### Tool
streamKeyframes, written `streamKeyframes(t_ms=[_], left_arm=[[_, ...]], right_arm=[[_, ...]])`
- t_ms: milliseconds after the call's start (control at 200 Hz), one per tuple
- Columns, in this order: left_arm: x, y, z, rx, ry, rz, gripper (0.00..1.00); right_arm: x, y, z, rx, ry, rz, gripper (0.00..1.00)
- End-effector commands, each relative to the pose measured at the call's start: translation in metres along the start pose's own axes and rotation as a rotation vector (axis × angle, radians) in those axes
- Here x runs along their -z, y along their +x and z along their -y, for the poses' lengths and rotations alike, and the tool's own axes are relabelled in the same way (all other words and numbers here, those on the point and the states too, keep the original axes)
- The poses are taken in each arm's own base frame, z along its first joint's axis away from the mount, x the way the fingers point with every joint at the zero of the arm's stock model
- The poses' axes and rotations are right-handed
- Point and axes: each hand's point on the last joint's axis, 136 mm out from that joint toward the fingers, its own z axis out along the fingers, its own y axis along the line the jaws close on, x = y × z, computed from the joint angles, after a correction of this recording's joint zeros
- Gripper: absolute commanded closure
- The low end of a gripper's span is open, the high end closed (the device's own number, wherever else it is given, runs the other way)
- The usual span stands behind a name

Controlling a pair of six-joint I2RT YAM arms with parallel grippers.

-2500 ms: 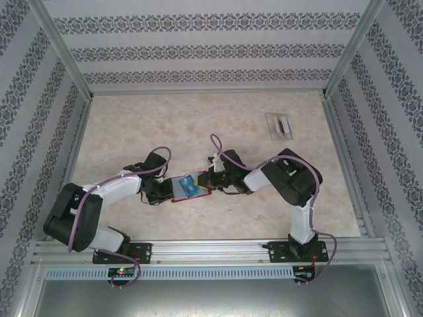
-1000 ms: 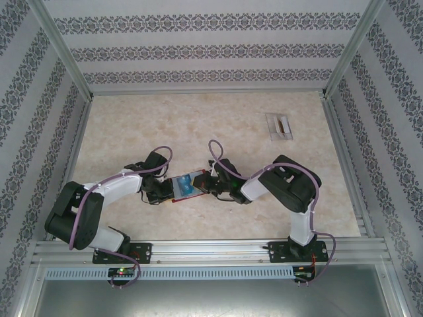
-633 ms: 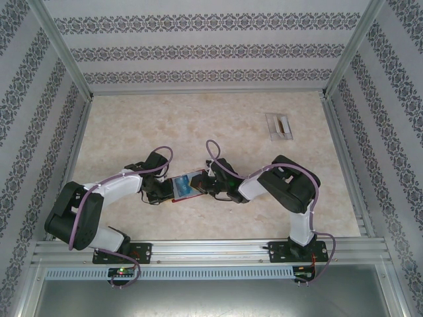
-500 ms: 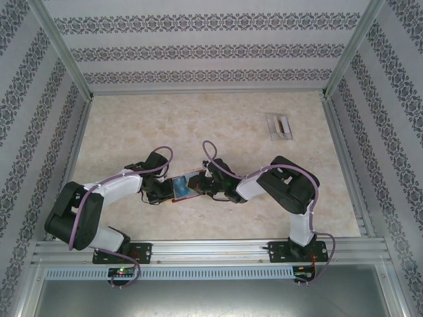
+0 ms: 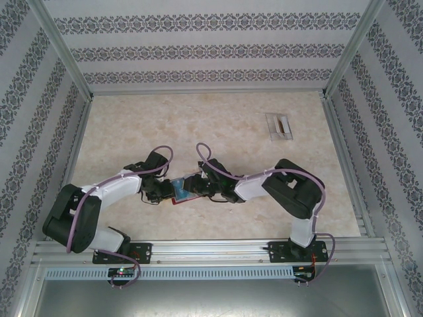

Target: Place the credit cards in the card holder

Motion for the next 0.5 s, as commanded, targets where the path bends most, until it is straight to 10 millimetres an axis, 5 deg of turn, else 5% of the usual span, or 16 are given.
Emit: streamKeyframes(t_ms=[0,105,300,495], left_arm=[[0.016,-0.003,-0.002,-0.049,-0.050,0.029,0.73],[0.017,-0.001,0.001,-0.047,-0.021,0.039,0.69],[0.011,0.004,-0.001,-0.037,-0.020,0.015,0.59],[0.010,0.000,-0.004,-0.034,-0.033,0.038,0.61]], right_arm=[[0.025,-0.001,0.020,0.070,0.119,0.057,0.66],[0.044,-0.010,0.019,0.127,0.166,0.092,0.58],[0.067,-0.023,0.026,0.217,0.265,0.111,0.57],[0.050,-0.012,0.022,0.297,0.317,-0.032,0.54]])
